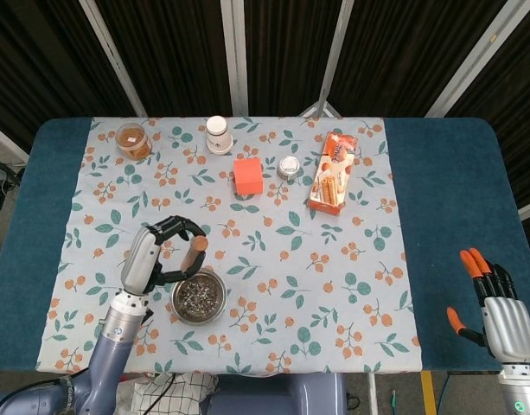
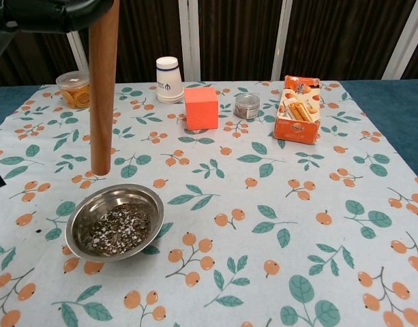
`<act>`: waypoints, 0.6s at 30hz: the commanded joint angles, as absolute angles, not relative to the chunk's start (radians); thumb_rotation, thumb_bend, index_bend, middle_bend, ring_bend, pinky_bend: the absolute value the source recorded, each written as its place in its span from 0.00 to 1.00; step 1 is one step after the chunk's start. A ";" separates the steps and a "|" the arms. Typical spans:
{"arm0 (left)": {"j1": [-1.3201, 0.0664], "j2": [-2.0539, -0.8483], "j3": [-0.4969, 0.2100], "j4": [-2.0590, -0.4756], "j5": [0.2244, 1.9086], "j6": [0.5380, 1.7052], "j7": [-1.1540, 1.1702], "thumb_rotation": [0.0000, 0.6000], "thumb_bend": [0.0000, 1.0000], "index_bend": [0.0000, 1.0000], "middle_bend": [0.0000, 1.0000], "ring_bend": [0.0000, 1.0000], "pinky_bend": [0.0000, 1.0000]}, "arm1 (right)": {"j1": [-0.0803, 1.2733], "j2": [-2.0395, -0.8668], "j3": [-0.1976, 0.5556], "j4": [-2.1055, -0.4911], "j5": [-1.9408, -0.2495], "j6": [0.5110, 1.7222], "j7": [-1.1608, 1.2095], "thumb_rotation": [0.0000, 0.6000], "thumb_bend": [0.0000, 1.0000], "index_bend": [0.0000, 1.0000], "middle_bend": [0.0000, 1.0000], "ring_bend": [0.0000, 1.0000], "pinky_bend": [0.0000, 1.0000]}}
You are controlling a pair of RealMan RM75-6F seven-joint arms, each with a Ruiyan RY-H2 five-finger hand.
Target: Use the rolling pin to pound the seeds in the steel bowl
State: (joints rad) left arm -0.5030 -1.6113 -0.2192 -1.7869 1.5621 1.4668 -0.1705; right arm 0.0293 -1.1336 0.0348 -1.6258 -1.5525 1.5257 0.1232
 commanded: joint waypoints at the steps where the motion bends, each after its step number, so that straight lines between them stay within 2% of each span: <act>1: -0.506 -1.644 -0.189 -1.728 1.626 1.496 -0.260 1.00 0.69 0.68 0.77 0.43 0.51 | 0.029 -1.134 0.036 -1.625 -1.552 1.527 0.124 1.00 0.37 0.00 0.00 0.00 0.00; 18: -0.463 -1.729 -0.105 -1.556 1.671 1.559 -0.491 1.00 0.69 0.68 0.79 0.45 0.53 | 0.030 -1.136 0.034 -1.625 -1.554 1.523 0.121 1.00 0.37 0.00 0.00 0.00 0.00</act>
State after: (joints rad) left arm -0.4671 -1.7230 -0.1129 -1.5658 1.6706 1.5593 -0.4759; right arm 0.0304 -1.1366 0.0345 -1.6247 -1.5541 1.5232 0.1220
